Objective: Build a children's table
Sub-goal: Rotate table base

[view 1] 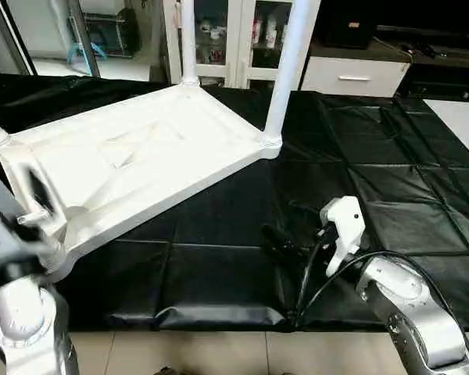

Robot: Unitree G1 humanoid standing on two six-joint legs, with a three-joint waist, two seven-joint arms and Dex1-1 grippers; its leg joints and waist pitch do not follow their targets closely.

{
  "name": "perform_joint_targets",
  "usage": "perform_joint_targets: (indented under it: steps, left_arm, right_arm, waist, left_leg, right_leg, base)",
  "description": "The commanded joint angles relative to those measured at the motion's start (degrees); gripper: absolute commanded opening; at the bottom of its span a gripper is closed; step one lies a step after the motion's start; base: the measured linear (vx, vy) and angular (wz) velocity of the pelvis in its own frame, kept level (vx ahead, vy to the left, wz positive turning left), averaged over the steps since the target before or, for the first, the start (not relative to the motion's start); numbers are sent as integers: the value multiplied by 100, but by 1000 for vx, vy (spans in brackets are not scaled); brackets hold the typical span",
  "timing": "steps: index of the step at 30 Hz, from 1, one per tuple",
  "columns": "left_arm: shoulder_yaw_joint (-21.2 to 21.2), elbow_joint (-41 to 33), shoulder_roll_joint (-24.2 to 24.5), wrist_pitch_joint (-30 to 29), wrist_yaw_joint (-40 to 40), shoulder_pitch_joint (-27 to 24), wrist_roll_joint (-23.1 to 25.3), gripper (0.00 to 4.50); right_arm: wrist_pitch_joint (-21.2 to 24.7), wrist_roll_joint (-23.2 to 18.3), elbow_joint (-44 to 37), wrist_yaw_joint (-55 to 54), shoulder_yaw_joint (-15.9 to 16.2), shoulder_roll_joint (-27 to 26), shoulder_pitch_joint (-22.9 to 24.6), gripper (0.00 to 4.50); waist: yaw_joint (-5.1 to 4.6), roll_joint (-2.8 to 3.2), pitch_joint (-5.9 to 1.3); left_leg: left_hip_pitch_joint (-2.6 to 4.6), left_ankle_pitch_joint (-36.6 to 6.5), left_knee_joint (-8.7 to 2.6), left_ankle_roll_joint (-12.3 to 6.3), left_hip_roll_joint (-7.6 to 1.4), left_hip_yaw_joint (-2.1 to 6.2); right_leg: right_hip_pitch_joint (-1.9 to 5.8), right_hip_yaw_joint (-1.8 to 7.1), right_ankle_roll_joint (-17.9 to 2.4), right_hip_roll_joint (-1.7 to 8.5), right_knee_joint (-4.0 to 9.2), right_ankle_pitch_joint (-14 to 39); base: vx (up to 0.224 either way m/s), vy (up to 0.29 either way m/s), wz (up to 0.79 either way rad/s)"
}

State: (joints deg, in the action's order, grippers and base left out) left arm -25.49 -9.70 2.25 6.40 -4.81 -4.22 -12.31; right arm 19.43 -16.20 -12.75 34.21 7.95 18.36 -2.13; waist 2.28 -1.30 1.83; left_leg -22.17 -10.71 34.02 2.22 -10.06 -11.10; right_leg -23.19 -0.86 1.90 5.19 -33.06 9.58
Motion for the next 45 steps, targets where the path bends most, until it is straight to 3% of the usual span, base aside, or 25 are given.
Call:
perform_joint_targets:
  steps: [1, 2, 9, 10, 11, 12, 13, 14, 16, 17, 22, 23, 24, 25, 27, 29, 32, 34, 35, 36, 37, 41, 43, 44, 45]
  left_arm:
    - [62, 168, 72, -371, -793, -51, -754, 445]
    - [133, 227, 236, -498, -1216, -106, -910, 445]
    - [133, 227, 236, -498, -1216, -106, -910, 445]
    - [214, 296, 409, -742, -1679, -154, -1070, 445]
    - [637, 658, 909, -1087, -2679, 30, -961, 445]
    - [749, 756, 1015, -1161, -2904, 99, -920, 445]
    - [996, 971, 1250, -1323, -3399, 251, -830, 445]
    - [1378, 1249, 1518, -1449, -3920, 497, -740, 445]
    - [1749, 1442, 1577, -1518, -4204, 803, -680, 445]
    - [1928, 1512, 1582, -1573, -4349, 940, -714, 445]
    - [2561, 2010, 1442, -1516, -4838, 1651, -553, 445]
    - [2675, 2160, 1369, -1538, -4951, 1837, -514, 445]
    - [2737, 2294, 1330, -1519, -5037, 1971, -475, 445]
    - [2737, 2294, 1330, -1519, -5037, 1971, -475, 445]
    - [2958, 2643, 1155, -1416, -5156, 2342, -281, 445]
    - [3198, 3075, 949, -1213, -5110, 2765, -18, 445]
    - [3387, 3624, 586, -937, -4865, 3253, 283, 445]
    - [3650, 4103, 330, -740, -4636, 3649, 467, 445]
    - [3650, 4103, 330, -740, -4636, 3649, 467, 445]
    - [3714, 4235, 251, -688, -4561, 3754, 522, 445]
    - [3782, 4286, 179, -659, -4548, 3797, 560, 445]
    - [3778, 4516, 133, -486, -4577, 3865, 643, 445]
    - [3745, 4675, 137, -362, -4591, 3904, 690, 445]
    - [3638, 4726, 335, -351, -4773, 3837, 647, 445]
    - [3632, 4724, 350, -354, -4788, 3830, 642, 445]
  right_arm:
    - [-88, -36, 22, 193, 73, 121, 13, 397]
    - [-93, -48, 55, 250, 68, 156, 8, 397]
    - [-93, -48, 55, 250, 68, 156, 8, 397]
    - [-114, -41, 103, 293, 57, 193, -8, 397]
    - [-190, 7, 285, 317, -33, 269, -100, 397]
    - [-206, 17, 328, 318, -59, 285, -122, 397]
    - [-244, 39, 420, 318, -116, 320, -170, 397]
    - [-274, 73, 506, 306, -187, 348, -216, 397]
    - [-279, 91, 523, 286, -240, 357, -218, 397]
    - [-277, 100, 502, 266, -251, 362, -198, 397]
    - [-280, 128, 335, 178, -293, 414, -13, 397]
    - [-275, 110, 317, 163, -307, 423, 4, 397]
    - [-282, 103, 319, 164, -317, 424, 8, 397]
    - [-282, 103, 319, 164, -317, 424, 8, 397]
    - [-284, 100, 303, 174, -332, 427, 28, 397]
    - [-269, 128, 275, 166, -339, 422, 48, 397]
    - [-251, 138, 263, 159, -349, 430, 41, 397]
    - [-219, 140, 227, 140, -370, 450, 25, 397]
    - [-219, 140, 227, 140, -370, 450, 25, 397]
    - [-206, 138, 213, 134, -382, 460, 17, 397]
    - [-202, 139, 198, 127, -404, 476, 20, 397]
    - [-216, 131, 187, 117, -442, 520, 43, 397]
    - [-221, 128, 178, 119, -458, 537, 59, 397]
    - [-224, 122, 179, 150, -470, 566, 80, 397]
    - [-224, 122, 179, 153, -470, 568, 81, 397]
  waist:
    - [28, 83, -243]
    - [53, 57, -237]
    - [70, 65, -218]
    - [68, 40, -220]
    - [106, 160, -222]
    - [106, 160, -222]
    - [137, 161, -198]
    - [153, 207, -199]
    - [217, 186, -190]
    - [224, 239, -198]
    - [174, 192, -256]
    - [162, 324, -263]
    - [130, 254, -260]
    - [111, 211, -280]
    - [40, 202, -272]
    - [35, 227, -309]
    - [39, 220, -328]
    - [34, 212, -346]
    - [11, 289, -349]
    - [-8, 245, -375]
    - [-4, 242, -373]
    - [-6, 258, -355]
    - [-7, 256, -340]
    - [-10, 181, -330]
    - [7, 210, -329]
  left_leg:
    - [136, -2442, -522, 226, -244, 174]
    - [149, -2485, -514, 206, -242, 161]
    - [148, -2622, -551, 279, -266, 179]
    - [146, -2603, -544, 266, -263, 175]
    - [174, -2569, -552, 284, -244, 186]
    - [174, -2569, -552, 284, -244, 186]
    - [321, -2884, -518, 319, -196, 127]
    - [359, -2993, -523, 377, -208, 144]
    - [345, -3022, -567, 436, -242, 136]
    - [330, -2989, -578, 463, -250, 148]
    - [163, -2442, -588, 390, -237, 163]
    - [177, -2356, -572, 387, -229, 161]
    - [175, -2347, -564, 364, -227, 143]
    - [149, -2252, -548, 317, -222, 151]
    - [109, -2130, -532, 185, -219, 142]
    - [145, -1983, -490, 119, -221, 136]
    - [133, -1647, -454, -8, -234, 116]
    - [75, -1217, -431, -199, -237, 123]
    - [75, -1157, -421, -236, -226, 125]
    - [104, -1040, -383, -307, -227, 113]
    - [98, -939, -373, -405, -233, 107]
    - [110, -955, -358, -579, -238, 91]
    - [122, -1165, -376, -532, -248, 91]
    - [116, -1271, -388, -504, -252, 90]
    - [125, -1292, -395, -477, -255, 100]
  right_leg:
    - [47, 96, -547, 116, 399, 1702]
    - [35, 102, -522, 123, 412, 1773]
    - [67, 108, -387, 145, 436, 1991]
    - [68, 110, -368, 147, 441, 2027]
    - [40, 125, -354, 165, 445, 2147]
    - [40, 125, -354, 165, 445, 2147]
    - [-138, 135, -248, 62, 533, 2578]
    - [-142, 138, -262, 69, 520, 2579]
    - [-95, 147, -354, 100, 495, 2418]
    - [-69, 150, -407, 119, 463, 2319]
    - [112, 143, -534, 194, 389, 1859]
    - [106, 148, -595, 206, 379, 1751]
    - [108, 136, -604, 195, 413, 1737]
    - [153, 126, -674, 205, 375, 1648]
    - [170, 124, -747, 211, 380, 1689]
    - [157, 122, -770, 221, 390, 1697]
    - [187, 112, -971, 217, 358, 1221]
    - [252, 90, -1165, 225, 279, 626]
    - [248, 89, -1194, 213, 277, 523]
    - [254, 84, -1280, 203, 254, 231]
    - [271, 83, -1382, 216, 245, 64]
    - [275, 76, -1546, 219, 266, 166]
    - [273, 80, -1505, 228, 295, 504]
    - [272, 81, -1457, 232, 312, 743]
    - [270, 82, -1440, 243, 309, 842]
  base:
    - [0, 0, 0]
    - [0, 0, 0]
    - [0, 0, 0]
    - [0, 0, 0]
    - [0, 0, 0]
    - [0, 0, 0]
    - [0, 0, 0]
    - [-54, -7, 17]
    - [0, 0, 0]
    - [0, 0, 0]
    - [0, 0, 0]
    - [0, 0, 0]
    - [0, 0, 0]
    - [0, 0, 0]
    - [0, 0, 0]
    - [0, 0, 0]
    - [0, 0, 0]
    - [0, 0, 0]
    - [0, 0, 0]
    - [0, 0, 0]
    - [0, 0, 0]
    - [0, 0, 0]
    - [0, 0, 0]
    - [0, 0, 0]
    - [0, 0, 0]
